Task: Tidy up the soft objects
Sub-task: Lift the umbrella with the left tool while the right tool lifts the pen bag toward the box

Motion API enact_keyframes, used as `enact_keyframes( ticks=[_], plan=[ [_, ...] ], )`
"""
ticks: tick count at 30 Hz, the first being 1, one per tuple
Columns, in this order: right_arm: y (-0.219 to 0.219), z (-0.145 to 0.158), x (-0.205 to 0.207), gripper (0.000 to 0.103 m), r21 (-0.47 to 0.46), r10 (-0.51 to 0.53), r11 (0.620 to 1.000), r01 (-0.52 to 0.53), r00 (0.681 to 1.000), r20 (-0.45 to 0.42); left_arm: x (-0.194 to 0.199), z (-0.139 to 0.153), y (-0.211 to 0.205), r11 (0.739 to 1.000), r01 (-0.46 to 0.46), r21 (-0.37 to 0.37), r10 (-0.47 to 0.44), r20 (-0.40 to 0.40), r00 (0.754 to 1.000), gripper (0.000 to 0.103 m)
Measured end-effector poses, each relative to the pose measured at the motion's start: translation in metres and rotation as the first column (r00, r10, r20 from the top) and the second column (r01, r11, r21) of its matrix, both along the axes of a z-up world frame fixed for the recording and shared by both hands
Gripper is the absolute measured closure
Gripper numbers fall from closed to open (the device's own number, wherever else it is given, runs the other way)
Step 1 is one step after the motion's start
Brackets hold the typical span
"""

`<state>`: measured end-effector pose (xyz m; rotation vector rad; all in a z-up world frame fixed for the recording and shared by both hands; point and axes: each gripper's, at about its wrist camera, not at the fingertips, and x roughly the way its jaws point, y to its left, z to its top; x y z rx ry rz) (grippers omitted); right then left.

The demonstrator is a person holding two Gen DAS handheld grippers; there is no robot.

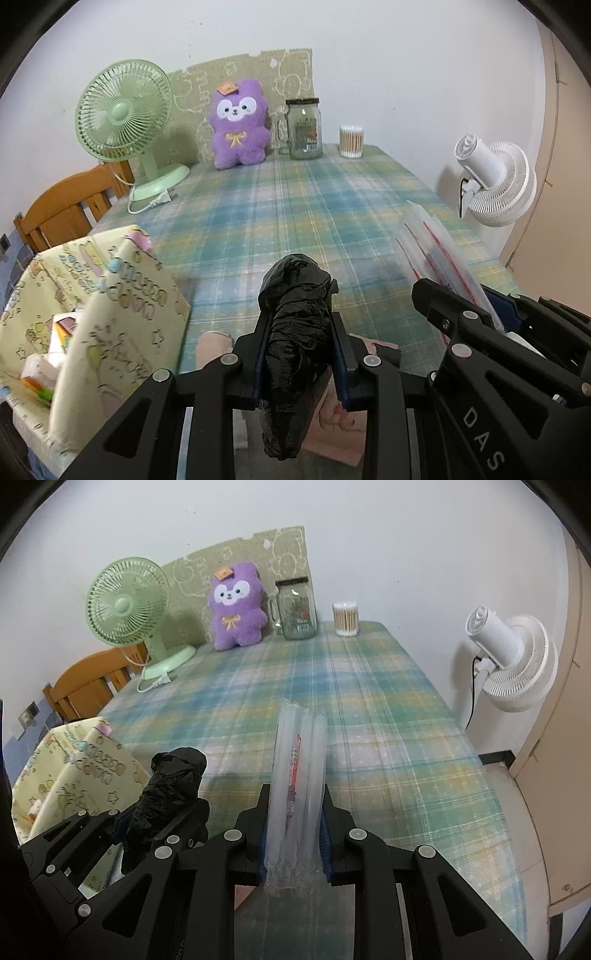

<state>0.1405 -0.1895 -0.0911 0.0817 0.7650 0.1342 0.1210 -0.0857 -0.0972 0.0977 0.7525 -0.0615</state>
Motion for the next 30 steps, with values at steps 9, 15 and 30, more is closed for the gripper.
enact_keyframes(
  ticks=[9, 15, 30],
  plan=[
    [-0.002, 0.025, -0.025, 0.078, -0.013, -0.013, 1.0, 0.014, 0.998, 0.061, -0.024, 0.023, -0.003, 1.0, 0.02, -0.005, -0.019, 0.059, 0.998, 0.075],
    [-0.003, 0.04, -0.039, 0.078, -0.016, -0.018, 1.0, 0.02, 0.995, 0.093, -0.036, 0.036, -0.006, 1.0, 0.027, -0.014, -0.026, 0.078, 0.997, 0.074],
    [-0.007, 0.081, -0.061, 0.078, -0.027, -0.045, 0.998, 0.05, 0.986, 0.158, -0.056, 0.075, -0.01, 0.998, 0.057, -0.021, -0.054, 0.14, 0.989, 0.074]
  ],
)
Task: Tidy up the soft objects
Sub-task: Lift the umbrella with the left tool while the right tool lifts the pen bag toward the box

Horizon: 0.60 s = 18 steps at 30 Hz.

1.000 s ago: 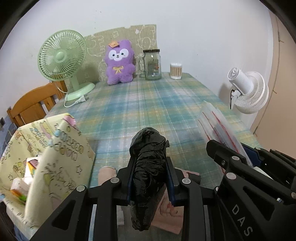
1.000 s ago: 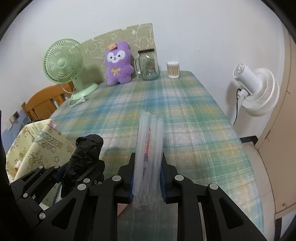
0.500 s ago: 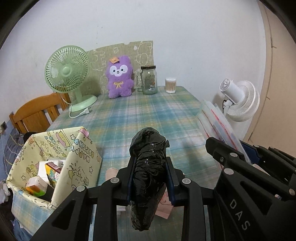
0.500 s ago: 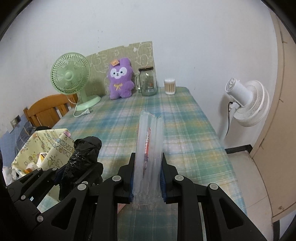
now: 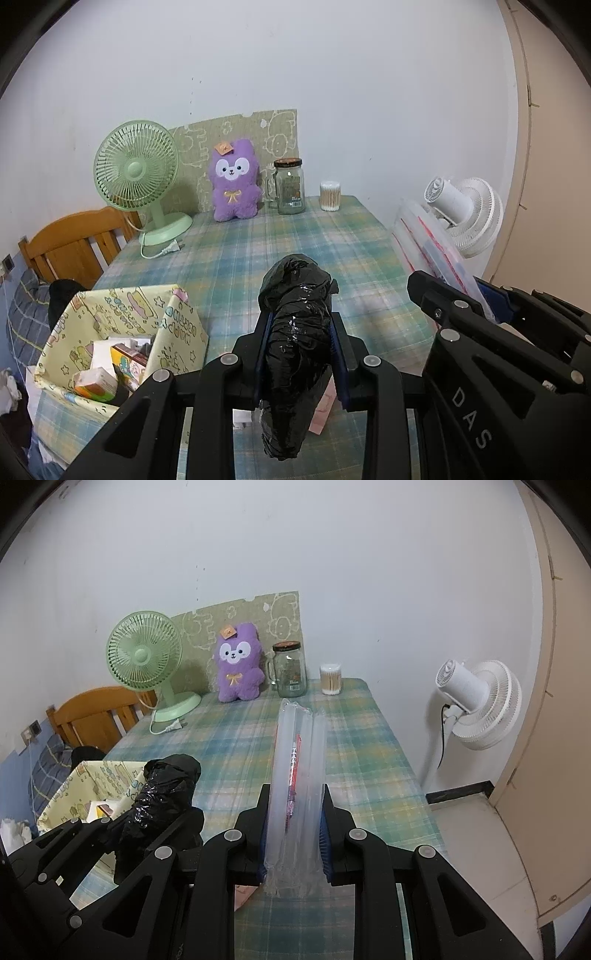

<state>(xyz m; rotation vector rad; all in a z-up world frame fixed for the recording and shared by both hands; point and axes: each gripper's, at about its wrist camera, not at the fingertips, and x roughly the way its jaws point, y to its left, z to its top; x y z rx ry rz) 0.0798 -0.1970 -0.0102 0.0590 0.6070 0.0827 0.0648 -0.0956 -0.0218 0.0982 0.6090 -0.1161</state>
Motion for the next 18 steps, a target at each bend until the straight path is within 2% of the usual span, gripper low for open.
enact_keyframes(
  ticks=[18],
  plan=[
    [0.012, 0.033, -0.005, 0.078, -0.012, -0.029, 1.0, 0.029, 0.999, 0.038, 0.001, 0.031, 0.015, 0.999, 0.04, -0.014, -0.039, 0.034, 0.999, 0.075]
  ],
)
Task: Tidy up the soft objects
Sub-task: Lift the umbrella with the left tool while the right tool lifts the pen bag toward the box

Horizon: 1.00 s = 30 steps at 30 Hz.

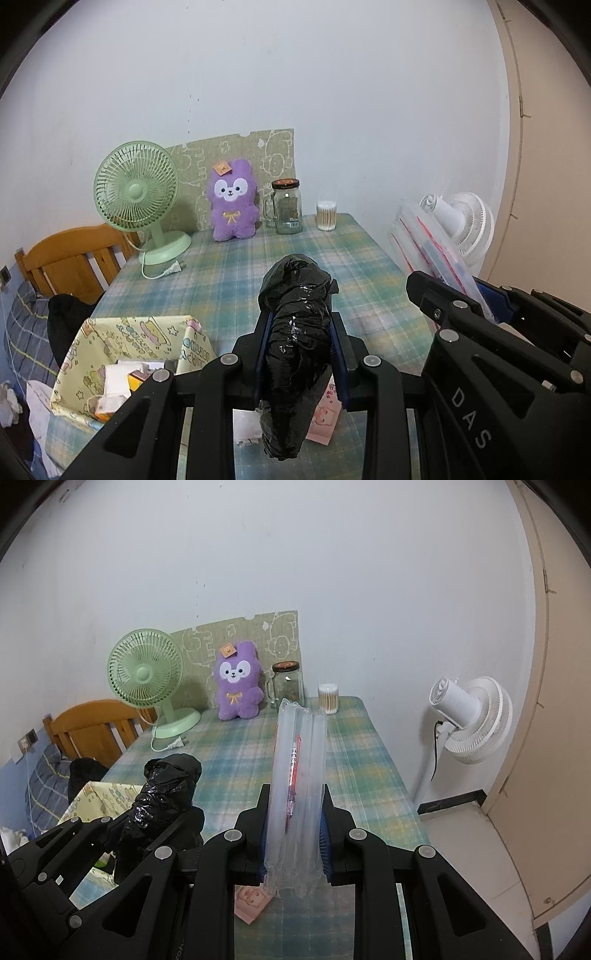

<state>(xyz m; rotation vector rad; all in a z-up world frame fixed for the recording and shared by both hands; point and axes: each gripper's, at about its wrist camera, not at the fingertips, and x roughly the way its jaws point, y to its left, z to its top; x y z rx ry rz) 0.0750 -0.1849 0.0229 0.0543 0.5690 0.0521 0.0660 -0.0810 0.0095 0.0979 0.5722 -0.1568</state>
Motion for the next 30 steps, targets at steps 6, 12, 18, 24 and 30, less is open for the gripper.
enact_keyframes(
  ticks=[6, 12, 18, 24, 30],
  plan=[
    [0.009, 0.007, 0.0, 0.078, -0.008, -0.001, 1.0, 0.002, 1.0, 0.011, 0.001, 0.006, 0.01, 1.0, 0.003, -0.007, -0.003, 0.01, 1.0, 0.074],
    [0.021, 0.012, 0.001, 0.078, -0.009, -0.001, 1.0, 0.001, 1.0, 0.018, 0.002, 0.012, 0.021, 1.0, 0.004, -0.007, -0.004, 0.019, 1.0, 0.074],
    [0.035, 0.017, 0.0, 0.078, -0.01, 0.011, 1.0, -0.011, 0.999, 0.032, 0.0, 0.018, 0.036, 1.0, -0.003, -0.009, 0.004, 0.039, 0.999, 0.074],
    [0.051, 0.021, 0.002, 0.078, -0.016, 0.016, 1.0, -0.015, 0.999, 0.044, 0.001, 0.022, 0.051, 1.0, -0.012, -0.012, 0.013, 0.051, 0.999, 0.074],
    [0.067, 0.024, 0.003, 0.078, -0.021, 0.032, 0.999, -0.031, 0.998, 0.05, 0.001, 0.024, 0.066, 1.0, -0.022, -0.02, 0.024, 0.059, 0.998, 0.074]
  ],
)
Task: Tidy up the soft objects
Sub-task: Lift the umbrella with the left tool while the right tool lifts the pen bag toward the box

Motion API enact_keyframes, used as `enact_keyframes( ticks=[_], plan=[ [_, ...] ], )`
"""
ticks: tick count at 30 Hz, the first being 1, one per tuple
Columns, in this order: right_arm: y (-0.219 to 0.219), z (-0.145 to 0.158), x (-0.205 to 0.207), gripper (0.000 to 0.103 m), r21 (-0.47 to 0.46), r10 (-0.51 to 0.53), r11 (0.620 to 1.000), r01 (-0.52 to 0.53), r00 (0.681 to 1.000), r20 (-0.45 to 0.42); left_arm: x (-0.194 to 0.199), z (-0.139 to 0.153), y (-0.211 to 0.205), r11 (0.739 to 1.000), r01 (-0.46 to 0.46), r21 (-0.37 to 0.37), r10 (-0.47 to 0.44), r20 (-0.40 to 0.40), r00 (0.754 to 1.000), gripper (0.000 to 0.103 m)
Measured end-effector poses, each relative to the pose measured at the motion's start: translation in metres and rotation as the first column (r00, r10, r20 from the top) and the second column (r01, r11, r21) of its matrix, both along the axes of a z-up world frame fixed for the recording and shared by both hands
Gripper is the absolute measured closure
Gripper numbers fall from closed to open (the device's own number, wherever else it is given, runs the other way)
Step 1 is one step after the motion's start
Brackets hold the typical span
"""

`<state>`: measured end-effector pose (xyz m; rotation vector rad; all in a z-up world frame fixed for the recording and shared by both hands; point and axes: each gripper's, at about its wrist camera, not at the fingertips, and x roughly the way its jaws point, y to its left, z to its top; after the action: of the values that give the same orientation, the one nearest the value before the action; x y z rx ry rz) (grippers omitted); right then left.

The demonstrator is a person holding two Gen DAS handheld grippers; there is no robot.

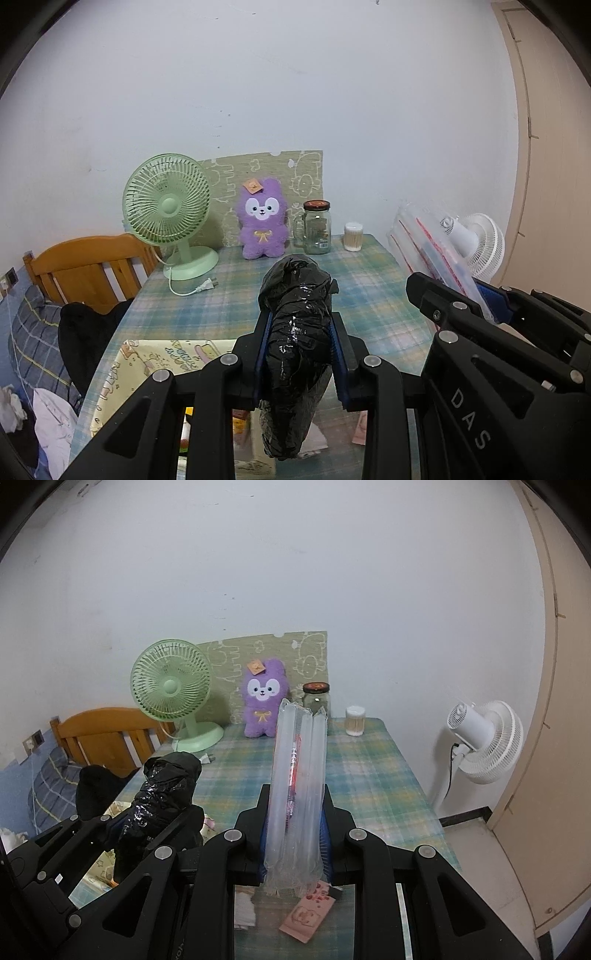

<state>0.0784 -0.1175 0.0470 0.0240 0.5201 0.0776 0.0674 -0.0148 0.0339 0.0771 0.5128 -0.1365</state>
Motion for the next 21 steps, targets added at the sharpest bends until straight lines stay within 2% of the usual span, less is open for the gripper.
enact_keyframes(
  ticks=[13, 21],
  plan=[
    [0.043, -0.005, 0.008, 0.078, -0.003, 0.047, 0.999, -0.047, 0.999, -0.006, 0.004, -0.004, 0.039, 1.0, -0.03, -0.007, 0.03, 0.01, 0.999, 0.074],
    [0.068, -0.018, 0.016, 0.078, 0.007, 0.081, 0.997, -0.081, 0.996, -0.028, 0.009, -0.017, 0.065, 0.998, -0.065, -0.004, 0.065, -0.014, 0.998, 0.074]
  ],
)
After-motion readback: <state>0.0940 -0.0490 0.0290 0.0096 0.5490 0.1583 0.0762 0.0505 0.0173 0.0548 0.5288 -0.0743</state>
